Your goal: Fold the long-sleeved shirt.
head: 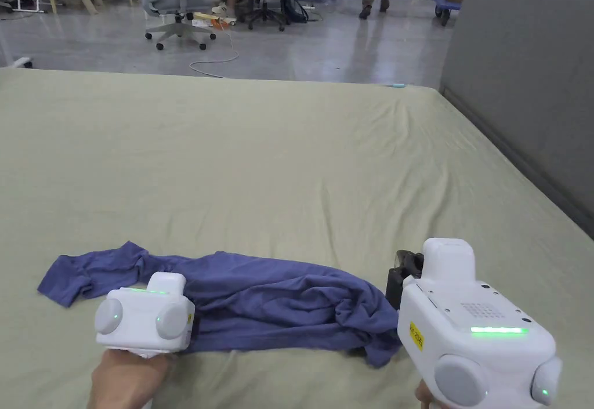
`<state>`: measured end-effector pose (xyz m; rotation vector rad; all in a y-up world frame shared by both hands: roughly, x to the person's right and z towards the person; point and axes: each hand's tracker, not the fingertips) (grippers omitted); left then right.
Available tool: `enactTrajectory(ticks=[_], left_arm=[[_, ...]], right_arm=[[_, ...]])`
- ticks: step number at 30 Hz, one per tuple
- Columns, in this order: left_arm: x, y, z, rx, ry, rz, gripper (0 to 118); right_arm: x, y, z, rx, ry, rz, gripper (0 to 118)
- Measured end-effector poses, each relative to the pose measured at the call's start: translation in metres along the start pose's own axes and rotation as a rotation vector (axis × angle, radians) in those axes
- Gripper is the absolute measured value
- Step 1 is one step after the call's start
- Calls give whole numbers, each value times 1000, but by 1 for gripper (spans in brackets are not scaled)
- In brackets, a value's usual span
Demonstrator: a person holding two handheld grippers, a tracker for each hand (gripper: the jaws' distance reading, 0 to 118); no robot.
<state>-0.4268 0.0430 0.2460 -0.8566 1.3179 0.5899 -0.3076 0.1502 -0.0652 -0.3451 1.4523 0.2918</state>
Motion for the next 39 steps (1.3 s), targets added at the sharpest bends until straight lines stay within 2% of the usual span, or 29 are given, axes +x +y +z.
enactTrajectory(ticks=[1,2,3,4,6,8,9,11,12,15,16,17,18,19,21,25,27,30,36,39], left_arm=[[2,-2,11,8,-9,8,0],[3,-2,22,49,-38,37,0],[4,-4,33,54,-83,38,0],[-4,8,27,36,-104,45,0],[-9,16,34,63,-90,34,0],[-12,18,35,80,-114,45,0],[-15,19,37,83,-135,53,0],[-18,21,38,86,-147,63,0],[-17,19,37,90,-144,66,0],[-20,20,33,77,-140,72,0],[-19,18,32,74,-139,70,0],[-19,18,30,68,-138,67,0],[-20,19,28,62,-134,63,0],[-21,20,26,57,-126,60,0],[-23,22,25,59,-123,59,0],[-35,53,50,201,-172,124,0],[-39,81,70,248,-176,106,0],[-46,132,110,367,-147,71,0],[-76,258,195,621,-11,93,0],[-85,303,232,700,31,117,0]], right_arm=[[5,2,-12,-41,-6,-4,12],[12,3,-31,-79,-10,-12,39],[17,8,-51,-142,6,-24,73],[22,14,-71,-225,31,-38,96],[29,24,-112,-335,120,-31,91],[27,25,-151,-454,107,46,90],[24,24,-169,-515,96,94,86],[18,17,-196,-589,90,177,69],[17,11,-210,-628,93,187,59],[8,-17,-235,-762,95,159,37],[6,-26,-237,-784,116,146,17],[6,-26,-234,-747,161,128,16],[3,-22,-221,-709,154,133,10],[1,-16,-217,-714,111,172,9],[4,-2,-207,-693,143,159,8],[11,46,-180,-492,198,65,7],[12,80,-160,-404,245,39,7],[2,140,-136,-251,243,83,7],[-13,274,-119,-6,158,177,6],[-15,334,-117,86,106,160,6]])
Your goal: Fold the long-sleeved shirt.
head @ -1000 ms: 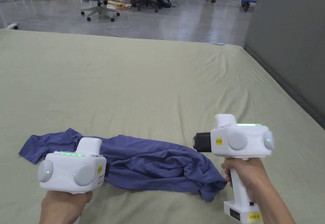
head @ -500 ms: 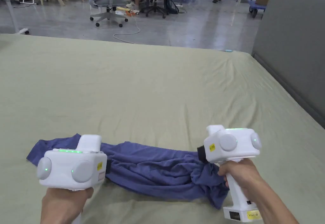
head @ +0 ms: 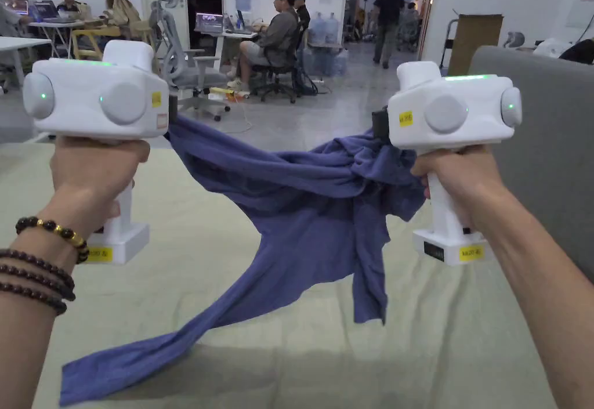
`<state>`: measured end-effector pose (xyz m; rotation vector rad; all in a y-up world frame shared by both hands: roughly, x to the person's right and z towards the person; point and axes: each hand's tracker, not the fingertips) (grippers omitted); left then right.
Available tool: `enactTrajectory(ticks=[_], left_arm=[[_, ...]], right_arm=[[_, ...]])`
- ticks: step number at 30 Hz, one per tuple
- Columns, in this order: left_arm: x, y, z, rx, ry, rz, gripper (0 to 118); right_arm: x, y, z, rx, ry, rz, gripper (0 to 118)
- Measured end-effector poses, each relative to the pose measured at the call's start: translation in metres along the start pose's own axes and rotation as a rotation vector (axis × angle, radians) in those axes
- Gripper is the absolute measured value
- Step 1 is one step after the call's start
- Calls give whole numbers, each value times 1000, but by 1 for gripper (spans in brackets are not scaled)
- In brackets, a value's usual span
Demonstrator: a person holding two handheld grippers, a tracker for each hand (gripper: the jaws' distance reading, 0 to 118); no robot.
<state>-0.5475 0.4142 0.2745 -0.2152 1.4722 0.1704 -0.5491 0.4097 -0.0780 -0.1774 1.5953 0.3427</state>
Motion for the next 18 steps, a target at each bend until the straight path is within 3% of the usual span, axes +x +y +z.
enactTrajectory(ticks=[4,8,12,18], left_arm=[[-1,41,2,31,-2,12,0],[1,36,-4,29,-18,2,0],[9,-23,-30,-91,-32,-48,0],[18,-163,-77,-363,-25,-60,0]], right_arm=[[6,40,-1,48,-50,-4,6],[12,31,-10,36,-67,-15,6],[13,-31,-39,-72,-49,-49,6],[2,-176,-94,-281,-20,-83,6]])
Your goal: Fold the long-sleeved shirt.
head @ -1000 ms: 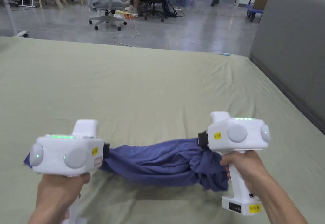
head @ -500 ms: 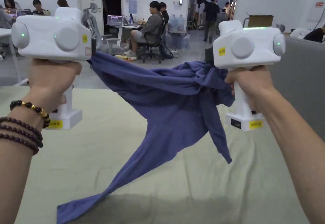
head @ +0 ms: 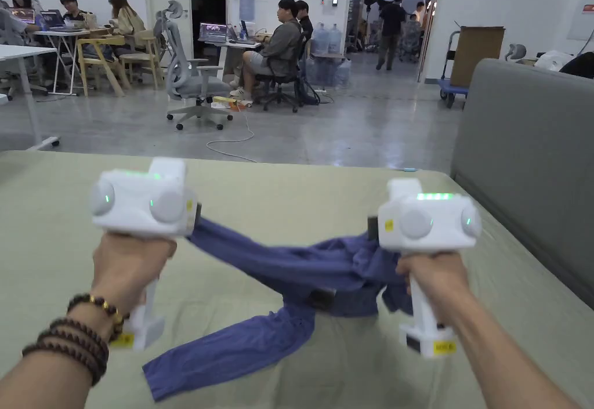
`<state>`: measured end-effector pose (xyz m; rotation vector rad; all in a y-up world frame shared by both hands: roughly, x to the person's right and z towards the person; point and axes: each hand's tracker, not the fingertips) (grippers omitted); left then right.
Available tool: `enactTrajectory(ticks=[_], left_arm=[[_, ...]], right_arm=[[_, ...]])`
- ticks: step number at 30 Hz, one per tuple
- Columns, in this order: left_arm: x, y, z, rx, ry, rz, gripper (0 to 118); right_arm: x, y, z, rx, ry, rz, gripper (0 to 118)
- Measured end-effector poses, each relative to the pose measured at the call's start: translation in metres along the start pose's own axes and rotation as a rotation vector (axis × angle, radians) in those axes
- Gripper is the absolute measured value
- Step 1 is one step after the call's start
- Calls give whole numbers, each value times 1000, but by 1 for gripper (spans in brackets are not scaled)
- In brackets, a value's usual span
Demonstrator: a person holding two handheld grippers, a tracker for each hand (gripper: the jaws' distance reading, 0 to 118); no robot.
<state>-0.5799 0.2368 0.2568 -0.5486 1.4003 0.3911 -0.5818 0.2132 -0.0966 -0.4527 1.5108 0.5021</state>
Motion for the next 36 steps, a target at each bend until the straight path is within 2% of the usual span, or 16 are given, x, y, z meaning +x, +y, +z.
enactTrajectory(ticks=[2,5,9,17,21,23,26,27,28,29,30,31,33,34,35,36], left_arm=[[2,-37,-16,-69,-5,4,0],[-1,-73,-19,-119,-23,29,0],[-10,-99,4,-112,-61,60,0],[-19,-218,61,-223,-52,166,0],[-11,-274,56,-311,-49,193,0],[-9,-289,48,-362,-30,185,0],[-14,-291,53,-325,-45,221,0],[-14,-288,60,-283,-19,224,5],[-16,-283,66,-252,-1,219,37],[-17,-277,71,-250,3,212,82],[-18,-272,76,-251,6,212,118],[-21,-268,91,-87,-31,216,116],[-23,-266,97,-152,-35,225,115],[-22,-264,98,-163,-29,224,112],[-18,-248,110,-168,-18,229,99],[-17,-245,114,-161,-17,233,58]], right_arm=[[-8,-40,-12,-70,-29,12,6],[-8,-75,-22,-147,13,-47,6],[-10,-90,4,-122,12,-58,6],[-23,-187,84,-199,20,-28,6],[-32,-239,79,-350,26,6,6],[-34,-254,71,-381,5,34,7],[-27,-256,72,-374,21,10,9],[-25,-251,80,-348,18,7,20],[-23,-245,89,-312,19,10,52],[-21,-235,105,-279,12,26,88],[-19,-229,115,-238,18,19,113],[-16,-222,125,-186,29,19,118],[-16,-208,137,-159,11,15,118],[-15,-204,141,-159,8,11,108],[-15,-201,145,-149,9,6,80],[-16,-199,145,-147,11,7,31]])
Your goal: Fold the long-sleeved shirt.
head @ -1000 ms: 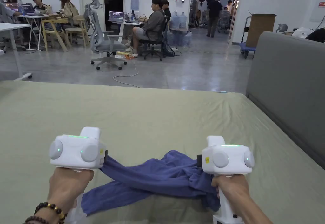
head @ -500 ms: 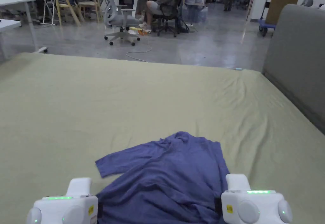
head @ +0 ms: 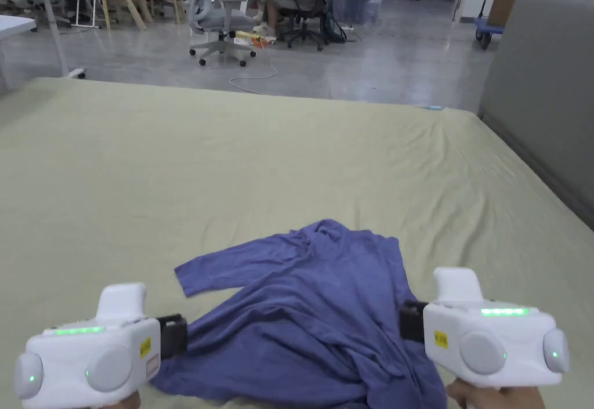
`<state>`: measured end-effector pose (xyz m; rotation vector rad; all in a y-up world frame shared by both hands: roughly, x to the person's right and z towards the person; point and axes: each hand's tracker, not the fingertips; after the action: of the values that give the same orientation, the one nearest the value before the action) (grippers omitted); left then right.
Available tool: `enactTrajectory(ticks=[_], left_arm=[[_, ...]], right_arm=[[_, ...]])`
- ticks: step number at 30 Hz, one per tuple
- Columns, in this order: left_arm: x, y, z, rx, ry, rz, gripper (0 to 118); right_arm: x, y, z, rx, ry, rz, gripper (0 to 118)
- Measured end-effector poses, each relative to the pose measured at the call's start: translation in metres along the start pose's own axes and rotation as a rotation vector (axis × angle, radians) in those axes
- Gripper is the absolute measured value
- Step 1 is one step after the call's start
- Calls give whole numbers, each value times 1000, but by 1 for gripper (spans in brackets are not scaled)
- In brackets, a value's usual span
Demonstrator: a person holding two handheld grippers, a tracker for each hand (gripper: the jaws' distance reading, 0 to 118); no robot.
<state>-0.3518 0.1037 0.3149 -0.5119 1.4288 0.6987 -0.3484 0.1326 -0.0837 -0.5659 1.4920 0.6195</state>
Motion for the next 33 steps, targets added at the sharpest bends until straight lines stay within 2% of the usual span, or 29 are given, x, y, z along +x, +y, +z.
enactTrajectory(ticks=[1,2,5,6,8,9,10,11,15,19,20,23,24,25,26,28,29,30,31,32,33], left_arm=[[1,2,-1,5,-2,3,0],[2,3,-3,4,56,17,0],[2,0,-10,-30,-26,52,0],[3,-2,-11,-25,-15,53,5],[6,-6,-14,-33,51,20,91],[6,-8,-22,-58,90,5,112],[5,-11,-30,-79,119,6,114],[0,-11,-41,-91,130,17,111],[-10,-12,-76,-213,124,76,110],[-8,-18,-101,-233,149,41,95],[-6,-19,-103,-235,145,35,95],[7,-22,-93,-182,130,-22,52],[10,-20,-87,-166,97,-45,25],[10,-19,-84,-159,34,-7,1],[12,-18,-80,-157,30,34,1],[12,-11,-79,-167,15,14,1],[13,-11,-77,-165,18,13,1],[14,-11,-76,-164,13,13,1],[13,-11,-76,-169,7,16,1],[13,-11,-76,-178,2,23,1],[13,-12,-75,-186,-5,32,1]], right_arm=[[-4,2,-5,-5,0,2,0],[-8,3,-3,-6,-20,-4,0],[-6,-2,-11,-23,19,10,0],[-8,-4,-12,-23,20,14,0],[-11,-6,-16,-21,26,28,0],[-15,-6,-7,-23,35,38,0],[-16,-6,-6,-27,38,39,0],[-17,-6,-7,-28,40,37,0],[-16,-5,-17,-41,60,33,0],[-14,4,-40,-63,66,43,0],[-13,11,-48,-66,70,47,0],[4,39,-83,-76,74,30,0],[7,53,-97,-80,77,36,0],[0,67,-100,-71,66,62,0],[-6,83,-111,-74,73,88,0],[-12,116,-145,-83,88,151,0],[-14,132,-166,-93,94,171,3],[-20,148,-185,-106,91,207,20],[-24,161,-201,-120,105,225,63],[-29,171,-217,-146,113,244,87],[-31,181,-235,-170,123,254,91]])
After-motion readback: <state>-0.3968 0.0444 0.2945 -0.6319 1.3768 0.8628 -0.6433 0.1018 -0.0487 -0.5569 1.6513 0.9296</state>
